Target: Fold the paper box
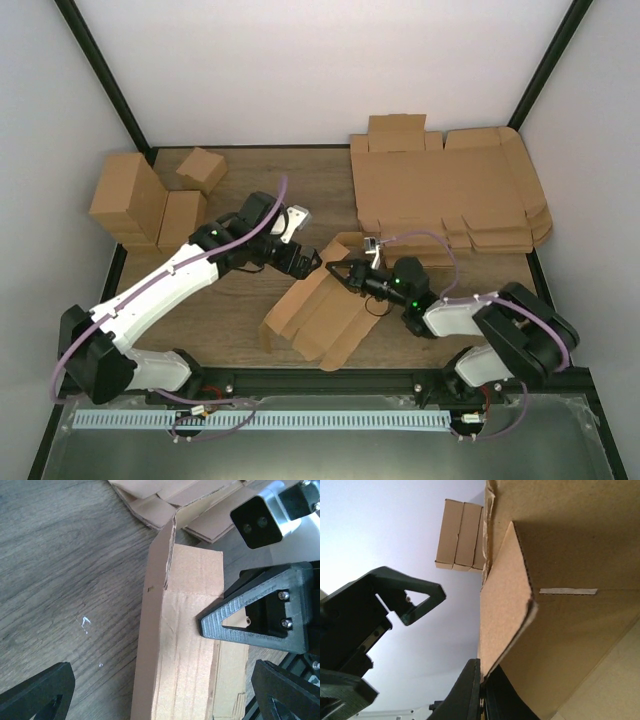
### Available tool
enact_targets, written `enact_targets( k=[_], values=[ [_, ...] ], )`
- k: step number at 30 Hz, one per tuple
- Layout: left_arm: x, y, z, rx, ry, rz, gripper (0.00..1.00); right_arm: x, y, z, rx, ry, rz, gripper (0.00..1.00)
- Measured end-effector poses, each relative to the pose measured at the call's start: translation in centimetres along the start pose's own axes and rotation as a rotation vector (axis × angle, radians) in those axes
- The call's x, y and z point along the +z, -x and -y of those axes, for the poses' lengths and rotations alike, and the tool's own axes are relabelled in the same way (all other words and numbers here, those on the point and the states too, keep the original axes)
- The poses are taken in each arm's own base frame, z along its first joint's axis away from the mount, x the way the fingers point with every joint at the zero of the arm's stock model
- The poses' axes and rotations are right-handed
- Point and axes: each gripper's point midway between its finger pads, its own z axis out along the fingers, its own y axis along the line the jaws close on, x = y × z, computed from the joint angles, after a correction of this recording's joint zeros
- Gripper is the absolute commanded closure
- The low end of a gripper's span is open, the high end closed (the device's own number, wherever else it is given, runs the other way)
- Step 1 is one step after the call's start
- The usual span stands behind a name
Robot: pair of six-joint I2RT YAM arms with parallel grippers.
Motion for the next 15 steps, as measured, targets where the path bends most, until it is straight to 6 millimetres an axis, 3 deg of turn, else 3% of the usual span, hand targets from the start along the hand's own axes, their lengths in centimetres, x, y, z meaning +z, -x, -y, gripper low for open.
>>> enact_targets(
  k=[11, 15],
  values=[
    [2.5, -2.9, -1.5, -0.010, 0.029, -0.057, 0.00, 0.6, -0.3, 1.6, -0.025, 0.072, -0.060, 0.99],
    [3.8, -4.4, -2.1, -0.022, 0.040, -0.112, 0.06, 1.1, -0.1, 1.9, -0.027, 0.082, -0.080, 0.99]
  ],
)
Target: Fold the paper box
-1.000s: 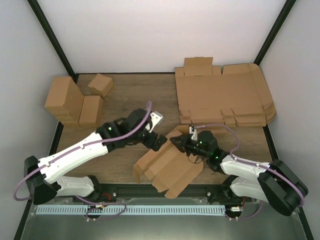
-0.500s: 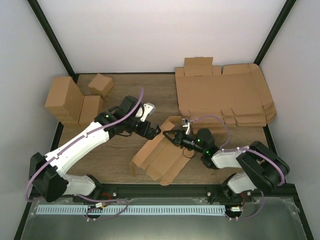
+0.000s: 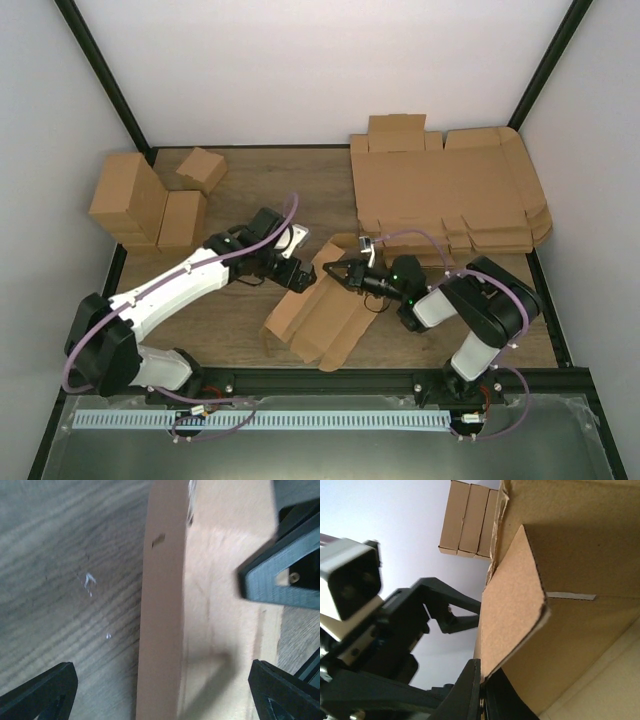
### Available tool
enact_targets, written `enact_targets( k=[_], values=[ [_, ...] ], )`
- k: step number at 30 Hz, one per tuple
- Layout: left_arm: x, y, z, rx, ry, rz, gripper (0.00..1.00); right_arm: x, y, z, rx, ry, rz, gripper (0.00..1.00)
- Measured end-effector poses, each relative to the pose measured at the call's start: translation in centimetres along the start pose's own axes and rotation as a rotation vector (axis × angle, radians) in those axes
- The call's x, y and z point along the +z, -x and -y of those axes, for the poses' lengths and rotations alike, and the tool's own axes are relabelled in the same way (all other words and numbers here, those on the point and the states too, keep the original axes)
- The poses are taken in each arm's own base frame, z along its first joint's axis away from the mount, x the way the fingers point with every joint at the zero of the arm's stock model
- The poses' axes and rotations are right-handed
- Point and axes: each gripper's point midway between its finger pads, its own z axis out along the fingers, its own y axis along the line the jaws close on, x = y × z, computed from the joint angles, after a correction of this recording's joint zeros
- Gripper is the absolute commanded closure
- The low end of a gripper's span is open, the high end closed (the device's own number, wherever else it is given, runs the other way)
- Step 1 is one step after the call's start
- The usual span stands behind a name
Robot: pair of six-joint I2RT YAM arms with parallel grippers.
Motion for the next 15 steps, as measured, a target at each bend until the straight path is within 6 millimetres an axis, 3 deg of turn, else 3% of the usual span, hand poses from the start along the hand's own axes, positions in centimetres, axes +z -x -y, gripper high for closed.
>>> enact_targets(
  k=[6, 15],
  values=[
    [1.7, -1.9, -0.5, -0.024, 0.002, -0.063, 0.20, 0.8, 0.2, 0.3, -0.015, -0.009, -0.024, 0.99],
    [3.6, -2.6, 0.5, -0.034, -0.031, -0.110, 0.21, 0.7, 0.2, 2.8, 0.008, -0.058, -0.038, 0.99]
  ],
)
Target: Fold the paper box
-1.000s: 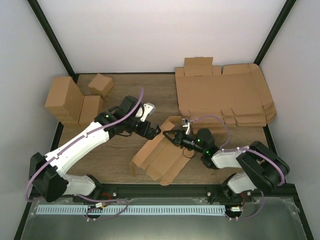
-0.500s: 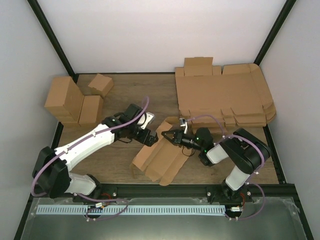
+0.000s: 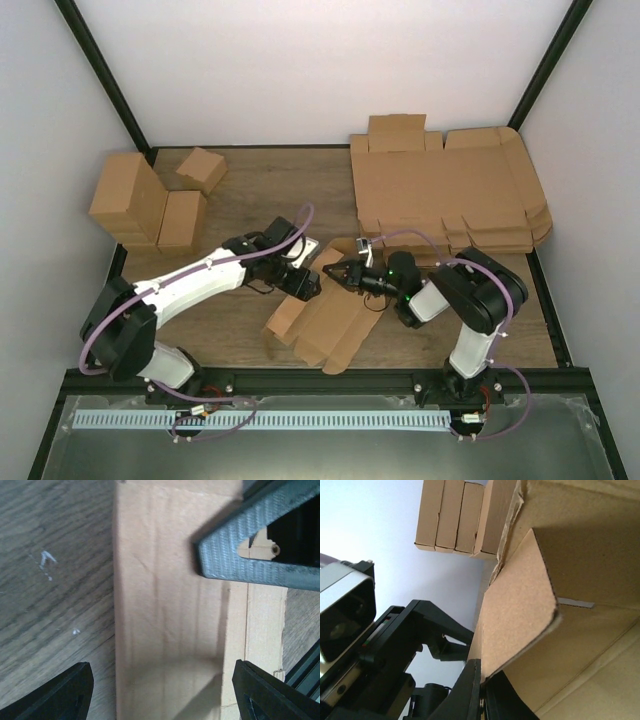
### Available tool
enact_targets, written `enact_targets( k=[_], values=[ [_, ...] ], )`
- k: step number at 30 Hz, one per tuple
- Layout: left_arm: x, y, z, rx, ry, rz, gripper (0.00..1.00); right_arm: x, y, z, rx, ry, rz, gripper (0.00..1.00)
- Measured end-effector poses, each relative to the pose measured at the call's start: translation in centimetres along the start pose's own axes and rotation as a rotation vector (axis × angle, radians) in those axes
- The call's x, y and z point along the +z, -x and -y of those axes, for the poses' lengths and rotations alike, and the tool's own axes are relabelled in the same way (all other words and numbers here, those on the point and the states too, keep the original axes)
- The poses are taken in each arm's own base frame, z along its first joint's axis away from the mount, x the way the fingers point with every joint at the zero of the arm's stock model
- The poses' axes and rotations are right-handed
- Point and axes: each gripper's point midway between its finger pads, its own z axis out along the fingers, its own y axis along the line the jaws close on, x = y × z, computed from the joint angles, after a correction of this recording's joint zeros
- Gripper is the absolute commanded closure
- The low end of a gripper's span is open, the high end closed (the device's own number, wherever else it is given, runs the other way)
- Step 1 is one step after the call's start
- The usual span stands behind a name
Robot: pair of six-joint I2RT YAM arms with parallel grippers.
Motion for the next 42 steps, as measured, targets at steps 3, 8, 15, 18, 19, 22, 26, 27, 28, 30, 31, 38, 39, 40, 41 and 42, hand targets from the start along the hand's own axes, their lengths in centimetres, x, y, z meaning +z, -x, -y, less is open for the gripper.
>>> enact_targets(
  k=[3, 8, 15, 18, 19, 22, 26, 27, 28, 30, 31, 38, 39, 40, 41, 42],
  values=[
    [0.7, -0.6, 0.8, 0.010, -0.013, -0.027, 0.21, 0.0, -0.1, 0.5, 0.009, -0.003, -0.006, 0.99],
    [1.0, -0.9, 1.7, 0.014, -0.023, -0.042, 0.30, 0.1, -0.1, 0.5, 0.002, -0.002, -0.010, 0.99],
    [1.4, -0.7, 1.5, 0.003, 0.050, -0.067, 0.36, 0.0, 0.1, 0.6, -0.009, -0.003, -0.006, 0.99],
    [1.4, -0.8, 1.5, 0.008, 0.086, -0.076, 0.38, 0.0, 0.1, 0.6, -0.009, -0.003, -0.005, 0.99],
    [1.4, -0.8, 1.5, 0.010, 0.101, -0.079, 0.38, 0.0, 0.1, 0.6, -0.009, -0.002, -0.006, 0.99],
    [1.3, -0.8, 1.5, 0.017, 0.138, -0.085, 0.43, 0.0, 0.1, 0.6, -0.010, -0.001, -0.007, 0.99],
    [1.2, -1.0, 1.3, 0.022, 0.197, -0.095, 0.47, -0.1, 0.0, 0.4, -0.017, 0.004, -0.011, 0.95],
    [1.2, -1.0, 1.3, 0.024, 0.211, -0.099, 0.48, -0.1, 0.0, 0.4, -0.018, 0.005, -0.011, 0.93],
    [1.3, -1.1, 1.2, 0.027, 0.223, -0.103, 0.48, -0.1, 0.0, 0.4, -0.018, 0.004, -0.011, 0.92],
    [1.4, -1.2, 1.3, 0.029, 0.244, -0.110, 0.50, -0.1, 0.0, 0.5, -0.018, 0.001, -0.010, 0.89],
    [1.5, -1.2, 1.4, 0.033, 0.254, -0.114, 0.50, -0.1, 0.1, 0.6, -0.017, -0.003, -0.008, 0.86],
    [1.7, -1.3, 1.5, 0.052, 0.311, -0.121, 0.52, -0.3, 0.2, 0.9, -0.026, -0.043, -0.003, 0.68],
    [1.6, -1.4, 1.4, 0.052, 0.317, -0.123, 0.52, -0.4, 0.2, 0.7, -0.035, -0.048, 0.001, 0.65],
    [1.6, -1.4, 1.4, 0.053, 0.320, -0.124, 0.52, -0.6, 0.4, 0.5, -0.046, -0.054, 0.011, 0.62],
    [1.6, -1.4, 1.4, 0.053, 0.321, -0.125, 0.52, -0.7, 0.5, 0.3, -0.053, -0.057, 0.016, 0.60],
    [1.6, -1.3, 1.4, 0.054, 0.322, -0.125, 0.53, -0.9, 0.6, 0.1, -0.063, -0.065, 0.024, 0.57]
  ],
)
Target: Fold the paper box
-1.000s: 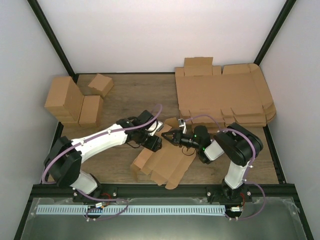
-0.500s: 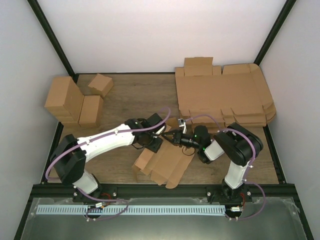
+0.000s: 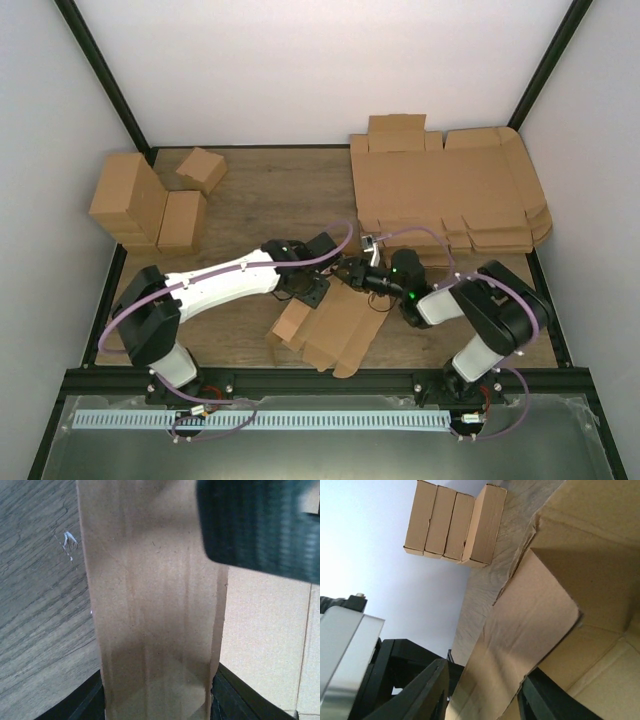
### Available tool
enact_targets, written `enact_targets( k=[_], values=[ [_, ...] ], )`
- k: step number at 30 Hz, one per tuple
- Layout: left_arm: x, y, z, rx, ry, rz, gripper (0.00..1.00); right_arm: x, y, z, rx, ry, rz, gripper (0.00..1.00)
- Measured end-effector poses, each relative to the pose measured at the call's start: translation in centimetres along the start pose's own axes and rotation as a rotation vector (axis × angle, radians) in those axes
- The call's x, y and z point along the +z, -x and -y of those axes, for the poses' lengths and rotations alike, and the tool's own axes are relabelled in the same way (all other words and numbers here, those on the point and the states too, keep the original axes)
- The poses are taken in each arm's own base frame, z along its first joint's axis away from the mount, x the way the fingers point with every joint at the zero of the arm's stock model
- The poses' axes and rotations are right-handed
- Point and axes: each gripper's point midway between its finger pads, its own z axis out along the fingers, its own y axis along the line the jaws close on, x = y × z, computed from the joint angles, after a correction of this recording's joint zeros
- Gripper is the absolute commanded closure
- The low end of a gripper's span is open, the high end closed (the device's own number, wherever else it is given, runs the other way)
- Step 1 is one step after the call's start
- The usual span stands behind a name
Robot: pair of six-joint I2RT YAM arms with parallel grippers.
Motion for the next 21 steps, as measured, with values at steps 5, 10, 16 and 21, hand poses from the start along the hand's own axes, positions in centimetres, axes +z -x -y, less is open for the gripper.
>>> enact_targets(
  k=[5, 10, 16, 21],
  values=[
    [0.0, 0.2, 0.2, 0.009, 0.010, 0.004, 0.53, -1.4, 0.3, -0.2, -0.040, -0.059, 0.038, 0.55],
    [0.7, 0.0, 0.1, 0.015, 0.027, -0.020, 0.53, -3.1, -0.4, 1.0, -0.052, -0.155, 0.055, 0.56],
    [0.9, -0.2, 0.1, 0.017, 0.034, -0.030, 0.53, -5.3, -3.1, 4.0, -0.014, -0.276, 0.008, 0.88],
    [0.9, -0.2, 0.2, 0.020, 0.031, -0.030, 0.53, -6.2, -4.9, 5.6, 0.000, -0.323, -0.045, 0.99]
  ],
)
